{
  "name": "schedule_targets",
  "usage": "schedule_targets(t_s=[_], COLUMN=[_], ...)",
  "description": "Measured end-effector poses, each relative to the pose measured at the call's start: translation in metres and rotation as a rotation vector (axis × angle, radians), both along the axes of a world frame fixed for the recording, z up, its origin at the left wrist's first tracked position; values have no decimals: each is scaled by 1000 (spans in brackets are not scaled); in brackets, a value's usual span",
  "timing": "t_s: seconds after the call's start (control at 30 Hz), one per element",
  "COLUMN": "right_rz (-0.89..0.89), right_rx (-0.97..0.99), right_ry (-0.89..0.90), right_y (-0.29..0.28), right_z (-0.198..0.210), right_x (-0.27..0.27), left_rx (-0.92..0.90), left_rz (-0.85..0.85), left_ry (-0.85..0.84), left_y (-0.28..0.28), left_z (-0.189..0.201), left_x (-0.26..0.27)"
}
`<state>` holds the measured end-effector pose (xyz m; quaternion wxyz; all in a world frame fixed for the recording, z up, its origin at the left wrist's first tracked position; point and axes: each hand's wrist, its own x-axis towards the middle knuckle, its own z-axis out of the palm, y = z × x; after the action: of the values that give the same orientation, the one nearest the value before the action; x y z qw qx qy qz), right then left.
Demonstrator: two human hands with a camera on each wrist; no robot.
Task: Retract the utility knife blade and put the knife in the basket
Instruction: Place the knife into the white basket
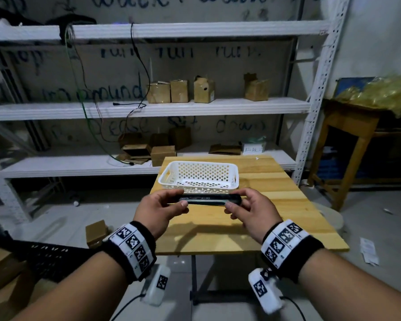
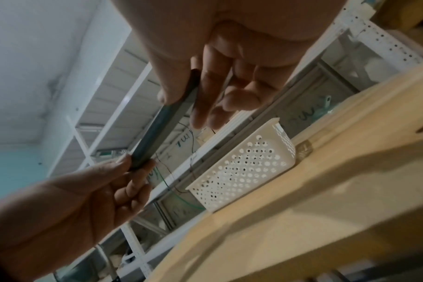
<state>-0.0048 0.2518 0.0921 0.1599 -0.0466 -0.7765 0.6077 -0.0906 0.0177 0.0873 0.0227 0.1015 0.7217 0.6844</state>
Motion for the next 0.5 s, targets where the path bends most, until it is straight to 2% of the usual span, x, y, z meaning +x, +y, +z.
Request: schedule_targets(t_s=[0.13, 0.33, 0.5], right_rz=[-31, -86, -98], right_rx=[190, 472, 577], right_ry=[-10, -46, -99], right_y=[14, 29, 32], right_z=[-1, -1, -8], right_x=[-39, -103, -130], left_rx=[-144, -337, -497], left_rz=[-8, 36, 34], left_ry=[25, 224, 272], left_y=[3, 17, 25], left_z=[-3, 3, -5], left_x=[-43, -99, -126])
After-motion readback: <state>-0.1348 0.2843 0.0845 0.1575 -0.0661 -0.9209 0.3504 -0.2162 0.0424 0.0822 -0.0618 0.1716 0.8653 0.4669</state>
